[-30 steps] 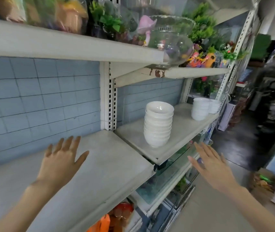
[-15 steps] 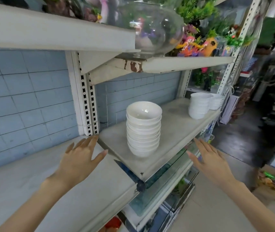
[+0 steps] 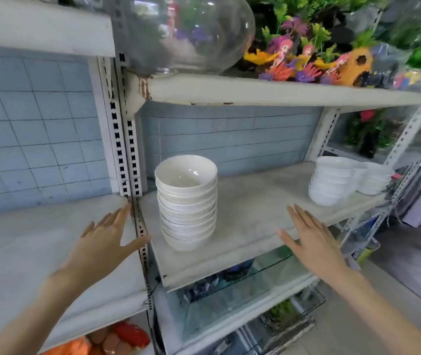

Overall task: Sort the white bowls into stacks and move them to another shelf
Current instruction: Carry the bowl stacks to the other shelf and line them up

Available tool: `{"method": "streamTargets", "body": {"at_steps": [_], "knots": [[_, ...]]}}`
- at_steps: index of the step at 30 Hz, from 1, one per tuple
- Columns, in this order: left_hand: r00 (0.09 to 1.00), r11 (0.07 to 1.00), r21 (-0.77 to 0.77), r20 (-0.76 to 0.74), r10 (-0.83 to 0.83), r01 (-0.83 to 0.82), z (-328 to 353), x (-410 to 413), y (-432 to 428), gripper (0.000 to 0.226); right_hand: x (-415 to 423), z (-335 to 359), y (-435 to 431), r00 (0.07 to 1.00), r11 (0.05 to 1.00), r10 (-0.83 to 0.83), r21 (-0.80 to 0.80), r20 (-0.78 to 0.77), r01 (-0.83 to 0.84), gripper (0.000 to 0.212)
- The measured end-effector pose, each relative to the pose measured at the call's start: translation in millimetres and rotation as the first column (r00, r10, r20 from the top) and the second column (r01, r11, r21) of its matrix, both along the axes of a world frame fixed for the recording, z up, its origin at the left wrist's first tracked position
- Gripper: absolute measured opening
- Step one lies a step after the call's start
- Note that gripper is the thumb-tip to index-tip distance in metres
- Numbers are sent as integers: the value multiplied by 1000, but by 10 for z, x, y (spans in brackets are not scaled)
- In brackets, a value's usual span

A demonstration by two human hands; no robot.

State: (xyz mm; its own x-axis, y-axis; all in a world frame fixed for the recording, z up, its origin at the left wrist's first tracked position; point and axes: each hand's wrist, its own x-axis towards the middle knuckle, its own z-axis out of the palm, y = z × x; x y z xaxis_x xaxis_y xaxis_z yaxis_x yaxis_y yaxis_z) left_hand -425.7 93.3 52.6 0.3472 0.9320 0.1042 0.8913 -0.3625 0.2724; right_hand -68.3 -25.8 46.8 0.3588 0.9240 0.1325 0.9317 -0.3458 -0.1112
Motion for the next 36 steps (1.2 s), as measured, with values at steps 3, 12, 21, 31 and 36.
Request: {"method": "streamTargets", "body": {"at_steps": [3, 12, 21, 31, 36], "knots": [[994, 998, -52, 102, 38, -33, 5, 182, -203, 102, 116, -3, 148, 991, 993, 118, 16, -56, -117, 77], [900, 981, -153, 434, -42, 119, 28, 494, 14, 120, -247, 123, 806, 654, 868, 465, 160, -597, -471, 108], [679, 951, -121, 726, -111, 285, 46, 681, 361, 117, -504, 214, 1420, 331, 725, 610, 338, -720, -599, 109], [632, 950, -135, 771, -79, 283, -48, 696, 431, 120, -529, 179, 1655, 183, 631, 644, 380, -743, -677, 123], [568, 964, -113, 822, -45, 239, -52, 723, 431, 118, -518, 93, 1718, 151, 627, 677, 457, -720, -631, 117]]}}
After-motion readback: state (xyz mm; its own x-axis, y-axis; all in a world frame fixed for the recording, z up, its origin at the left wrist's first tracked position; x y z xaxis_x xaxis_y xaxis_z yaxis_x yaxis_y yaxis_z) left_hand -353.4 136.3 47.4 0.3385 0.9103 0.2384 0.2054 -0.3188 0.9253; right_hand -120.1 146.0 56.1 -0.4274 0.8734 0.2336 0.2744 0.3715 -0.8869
